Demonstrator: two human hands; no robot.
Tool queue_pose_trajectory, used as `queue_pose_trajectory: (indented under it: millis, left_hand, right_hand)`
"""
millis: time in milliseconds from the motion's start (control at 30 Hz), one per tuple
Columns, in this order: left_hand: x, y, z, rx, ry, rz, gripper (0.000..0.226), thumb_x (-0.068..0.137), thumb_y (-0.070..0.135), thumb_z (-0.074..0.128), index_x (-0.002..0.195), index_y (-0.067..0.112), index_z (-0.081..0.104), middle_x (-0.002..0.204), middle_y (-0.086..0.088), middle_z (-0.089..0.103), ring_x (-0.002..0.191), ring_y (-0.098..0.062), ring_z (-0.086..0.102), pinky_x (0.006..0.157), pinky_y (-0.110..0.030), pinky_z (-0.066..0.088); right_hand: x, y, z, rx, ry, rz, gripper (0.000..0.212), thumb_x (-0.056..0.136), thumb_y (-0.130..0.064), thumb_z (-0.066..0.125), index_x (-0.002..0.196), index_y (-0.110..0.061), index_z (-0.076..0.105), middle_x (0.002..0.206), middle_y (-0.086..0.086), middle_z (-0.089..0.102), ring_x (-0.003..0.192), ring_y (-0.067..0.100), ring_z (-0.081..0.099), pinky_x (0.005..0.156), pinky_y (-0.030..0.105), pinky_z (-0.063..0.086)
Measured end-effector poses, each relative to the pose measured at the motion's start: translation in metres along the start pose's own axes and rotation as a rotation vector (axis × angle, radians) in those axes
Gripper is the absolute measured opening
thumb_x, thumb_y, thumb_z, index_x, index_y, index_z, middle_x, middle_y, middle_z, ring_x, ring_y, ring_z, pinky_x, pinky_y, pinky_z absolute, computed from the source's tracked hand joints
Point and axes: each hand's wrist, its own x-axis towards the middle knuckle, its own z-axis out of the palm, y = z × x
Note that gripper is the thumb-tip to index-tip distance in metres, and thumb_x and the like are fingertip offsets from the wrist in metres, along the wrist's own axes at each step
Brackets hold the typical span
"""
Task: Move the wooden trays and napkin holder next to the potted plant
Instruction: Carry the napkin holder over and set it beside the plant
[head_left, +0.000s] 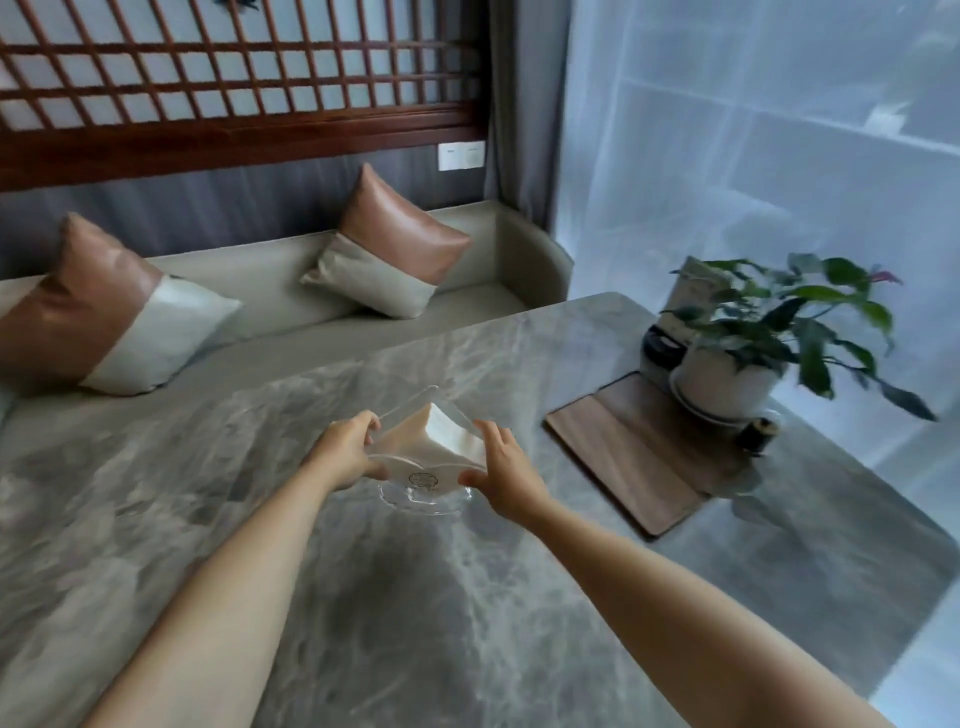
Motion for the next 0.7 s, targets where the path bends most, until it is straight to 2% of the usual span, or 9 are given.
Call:
queue_pose_trajectory:
  millis: [133, 267, 367, 433, 600, 700]
  left_hand:
    - [0.012, 0.087, 0.040, 0.026, -0.092, 0.127, 0.059, 0.067, 0.012, 0.082, 0.119, 0.009, 0.053, 0.106, -0.007, 0.058, 0.088, -0.019, 0.049, 0.075, -0.026, 0.039]
    - [0.024, 0.172, 0.090, 0.031, -0.167, 0.248, 0.055, 0.066, 0.011, 0.081, 0.113, 0.007, 0.054, 0.106, -0.010, 0.061, 0.086, -0.020, 0.051, 0.076, -0.025, 0.040]
    - [0.031, 0.237, 0.128, 0.064, -0.216, 0.344, 0.044, 0.064, 0.010, 0.081, 0.096, 0.014, 0.052, 0.096, -0.007, 0.059, 0.085, -0.020, 0.053, 0.073, -0.026, 0.041]
    - [0.032, 0.277, 0.154, 0.096, -0.247, 0.405, 0.044, 0.064, 0.011, 0.081, 0.090, 0.018, 0.047, 0.091, -0.004, 0.057, 0.086, -0.022, 0.056, 0.076, -0.031, 0.045]
    - [0.032, 0.360, 0.218, 0.136, -0.324, 0.520, 0.036, 0.069, 0.015, 0.075, 0.087, 0.017, 0.044, 0.088, -0.003, 0.059, 0.081, -0.021, 0.054, 0.073, -0.033, 0.046]
    - [0.032, 0.399, 0.252, 0.140, -0.373, 0.566, 0.037, 0.070, 0.016, 0.076, 0.088, 0.016, 0.044, 0.091, -0.003, 0.057, 0.083, -0.021, 0.052, 0.073, -0.028, 0.041]
  right_hand:
    - [-0.023, 0.062, -0.064, -0.002, 0.096, 0.093, 0.067, 0.084, -0.025, 0.063, 0.141, -0.016, 0.028, 0.137, 0.011, 0.041, 0.120, 0.030, 0.046, 0.095, 0.040, 0.042]
    - [-0.047, 0.129, -0.122, 0.024, 0.182, 0.185, 0.065, 0.081, -0.021, 0.066, 0.138, -0.015, 0.033, 0.132, 0.012, 0.044, 0.119, 0.030, 0.048, 0.097, 0.038, 0.041]
    - [-0.067, 0.180, -0.161, 0.038, 0.236, 0.259, 0.065, 0.081, -0.019, 0.066, 0.137, -0.015, 0.034, 0.131, 0.012, 0.045, 0.118, 0.028, 0.048, 0.099, 0.035, 0.039]
    - [-0.081, 0.212, -0.183, 0.044, 0.269, 0.300, 0.065, 0.081, -0.020, 0.066, 0.137, -0.015, 0.034, 0.131, 0.012, 0.045, 0.118, 0.027, 0.047, 0.100, 0.035, 0.039]
    - [-0.113, 0.286, -0.228, 0.043, 0.338, 0.395, 0.064, 0.082, -0.020, 0.065, 0.137, -0.013, 0.034, 0.136, 0.013, 0.044, 0.123, 0.026, 0.045, 0.104, 0.034, 0.037]
    - [-0.126, 0.326, -0.248, 0.058, 0.378, 0.447, 0.065, 0.082, -0.022, 0.066, 0.138, -0.014, 0.034, 0.140, 0.012, 0.042, 0.126, 0.027, 0.044, 0.105, 0.037, 0.037]
